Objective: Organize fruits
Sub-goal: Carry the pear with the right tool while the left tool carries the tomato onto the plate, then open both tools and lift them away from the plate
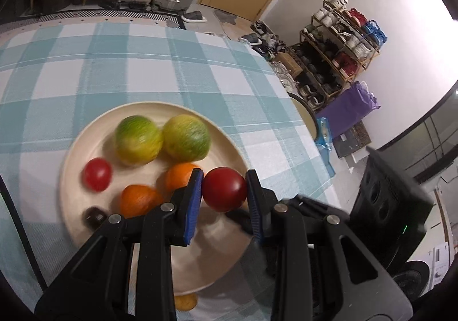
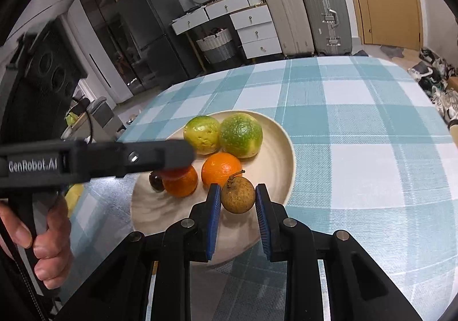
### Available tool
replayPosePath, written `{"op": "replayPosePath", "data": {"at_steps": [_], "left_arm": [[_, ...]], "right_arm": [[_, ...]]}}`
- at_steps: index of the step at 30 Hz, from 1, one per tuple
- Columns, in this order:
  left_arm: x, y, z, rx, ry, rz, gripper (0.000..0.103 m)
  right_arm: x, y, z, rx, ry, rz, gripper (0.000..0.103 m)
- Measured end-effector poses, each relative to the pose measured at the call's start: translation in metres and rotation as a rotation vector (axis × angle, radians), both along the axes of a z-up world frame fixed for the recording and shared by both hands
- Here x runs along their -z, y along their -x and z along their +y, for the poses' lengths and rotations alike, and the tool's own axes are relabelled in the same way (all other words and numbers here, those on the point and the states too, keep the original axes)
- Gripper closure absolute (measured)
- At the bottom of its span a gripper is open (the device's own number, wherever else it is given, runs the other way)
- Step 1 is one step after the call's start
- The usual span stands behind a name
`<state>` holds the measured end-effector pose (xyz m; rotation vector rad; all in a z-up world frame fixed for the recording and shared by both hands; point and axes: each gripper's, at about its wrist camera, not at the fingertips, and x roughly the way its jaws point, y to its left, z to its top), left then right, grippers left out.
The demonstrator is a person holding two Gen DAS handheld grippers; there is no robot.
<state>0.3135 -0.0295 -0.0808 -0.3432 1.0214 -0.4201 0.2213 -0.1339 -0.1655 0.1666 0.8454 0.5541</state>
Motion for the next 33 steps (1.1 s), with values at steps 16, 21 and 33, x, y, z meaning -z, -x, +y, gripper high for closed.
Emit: {"op": "replayPosePath", "data": {"at_steps": [16, 21, 33], "left_arm": [[0.025, -0.046, -0.040, 0.049, -0.025, 0.066, 0.076], [0.024, -0.049, -0.039, 0.042, -0.010, 0.063, 0.076], [-0.003, -0.013, -0.029, 0.023, -0.009, 0.025, 0.075]], "right_arm": [[0.006, -0.006, -0.003, 0.017, -0.030, 0.060, 0.077], [0.000, -0.002, -0.003, 0.017, -0.050, 0.032, 0.056], [-0.018, 0.027, -0.013, 0.048, -0.042, -0.005, 0.055]]}}
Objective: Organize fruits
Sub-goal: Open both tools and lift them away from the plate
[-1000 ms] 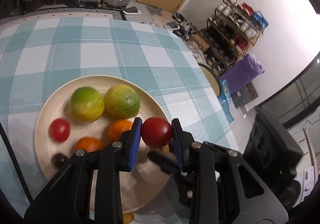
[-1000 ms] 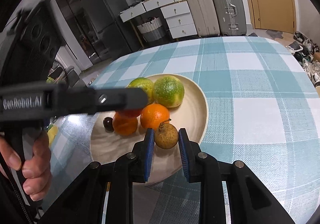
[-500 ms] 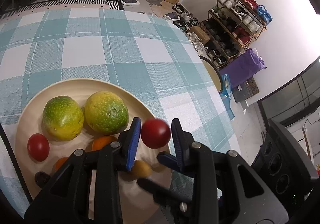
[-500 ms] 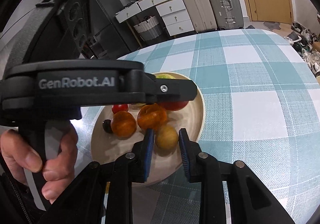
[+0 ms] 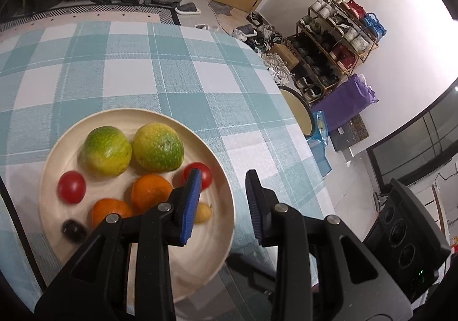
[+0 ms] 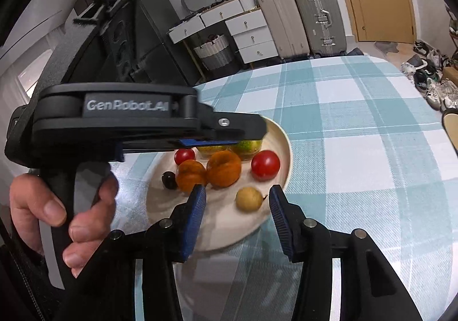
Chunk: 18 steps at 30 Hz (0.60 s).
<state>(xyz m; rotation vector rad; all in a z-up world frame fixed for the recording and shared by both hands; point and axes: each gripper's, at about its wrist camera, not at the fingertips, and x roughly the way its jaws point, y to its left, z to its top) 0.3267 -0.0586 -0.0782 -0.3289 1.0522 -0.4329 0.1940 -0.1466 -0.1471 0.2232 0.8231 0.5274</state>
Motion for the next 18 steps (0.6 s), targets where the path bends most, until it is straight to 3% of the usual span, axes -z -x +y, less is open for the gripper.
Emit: {"op": "replayPosePath", "data": {"at_steps": [5, 18], "left_arm": [[-0.019, 0.030, 0.008, -0.022, -0.028, -0.045, 0.075], [-0.051, 0.123, 0.035, -0.112, -0.155, -0.117, 0.075]], "right_arm": [[-0.011, 0.015, -0.006, 0.024, -0.002, -0.020, 0.054], [-0.042, 0.064, -0.010, 0.058, 0.007, -0.094, 0.022]]}}
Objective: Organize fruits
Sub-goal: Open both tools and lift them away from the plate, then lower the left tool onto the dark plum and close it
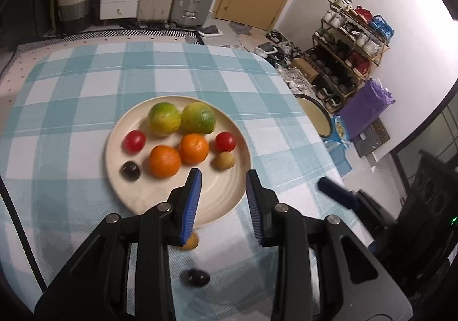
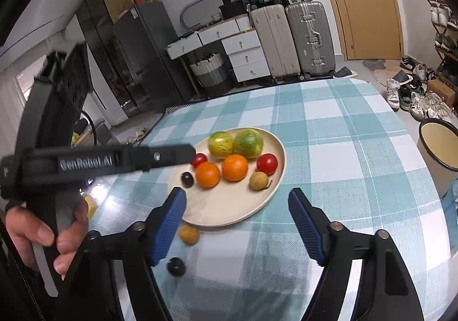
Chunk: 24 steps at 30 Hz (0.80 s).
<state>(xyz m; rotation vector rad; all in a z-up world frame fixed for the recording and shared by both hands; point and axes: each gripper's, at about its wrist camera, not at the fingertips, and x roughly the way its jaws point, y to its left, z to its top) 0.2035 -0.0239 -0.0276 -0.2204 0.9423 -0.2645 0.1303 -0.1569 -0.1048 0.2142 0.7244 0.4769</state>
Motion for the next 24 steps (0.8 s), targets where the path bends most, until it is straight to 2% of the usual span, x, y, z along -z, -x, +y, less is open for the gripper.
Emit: {"op": "replayPosePath", "data": {"at_steps": [1, 6, 10, 12, 17, 21, 24], "left_arm": [[-0.001, 0.003, 0.001, -0.009, -0.010, -0.003, 0.075], [0.000, 0.035, 0.014, -0.086, -0.048, -0.029, 0.056], [0.006, 0.054, 0.023, -0.124, -0.069, -0.039, 0.053], [0.011, 0.063, 0.029, -0.151, -0.075, -0.033, 0.042], [0.024, 0.082, 0.039, -0.199, -0.117, -0.037, 0.029], [0.035, 0.096, 0.045, -0.213, -0.121, -0.021, 0.023], [0.043, 0.102, 0.047, -0.209, -0.116, -0.017, 0.023]], "right_arm": [[-0.002, 0.003, 0.000, 0.000, -0.001, -0.005, 0.017], [-0.013, 0.024, 0.004, -0.009, -0.008, -0.048, 0.013], [-0.016, 0.036, 0.009, -0.018, -0.003, -0.059, 0.013], [-0.015, 0.041, 0.011, -0.026, -0.001, -0.061, 0.012], [-0.010, 0.050, 0.017, -0.039, -0.015, -0.053, 0.005], [-0.006, 0.056, 0.023, -0.048, -0.007, -0.051, 0.004], [-0.002, 0.059, 0.026, -0.054, -0.002, -0.045, 0.003]]}}
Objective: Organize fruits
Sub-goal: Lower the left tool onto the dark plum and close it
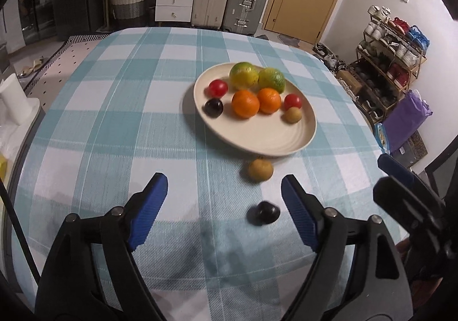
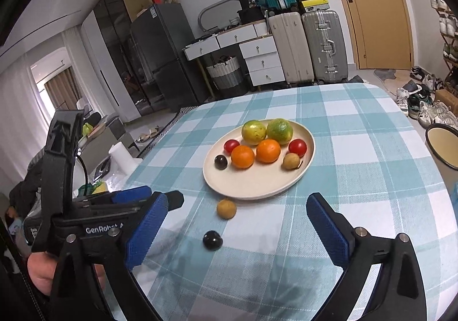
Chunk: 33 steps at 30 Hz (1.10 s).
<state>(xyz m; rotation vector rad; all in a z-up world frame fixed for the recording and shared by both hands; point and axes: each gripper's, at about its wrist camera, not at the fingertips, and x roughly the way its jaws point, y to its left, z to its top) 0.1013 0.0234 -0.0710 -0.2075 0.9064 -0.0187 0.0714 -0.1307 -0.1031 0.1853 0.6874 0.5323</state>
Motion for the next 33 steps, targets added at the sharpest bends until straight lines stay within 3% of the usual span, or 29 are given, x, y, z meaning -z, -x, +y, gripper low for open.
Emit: {"op": "replayPosePath", "data": {"at_steps": [4, 14, 23, 29, 31, 33], "left_arm": [[0.013, 0.003, 0.001, -0.002, -0.002, 0.021, 0.021], [0.039, -0.002, -0.006, 0.022, 0.000, 0.070, 0.004], [0.053, -0.019, -0.027, 0.076, -0.017, 0.104, 0.004], [0.060, -0.027, -0.032, 0.093, 0.017, 0.126, 0.005], [0.059, -0.027, -0.033, 0.100, 0.012, 0.114, 0.007], [0.059, -0.027, -0.035, 0.108, 0.002, 0.109, 0.020]], "right_arm": [[0.008, 0.001, 0.002, 0.003, 0.011, 0.013, 0.001], [0.031, -0.001, 0.005, -0.001, 0.044, 0.074, 0.001], [0.045, -0.010, -0.007, 0.013, 0.025, 0.120, 0.001], [0.050, -0.015, -0.013, 0.004, 0.011, 0.139, 0.001], [0.050, -0.015, -0.011, -0.006, 0.019, 0.134, 0.001], [0.050, -0.015, -0.010, -0.013, 0.018, 0.132, 0.000]]}}
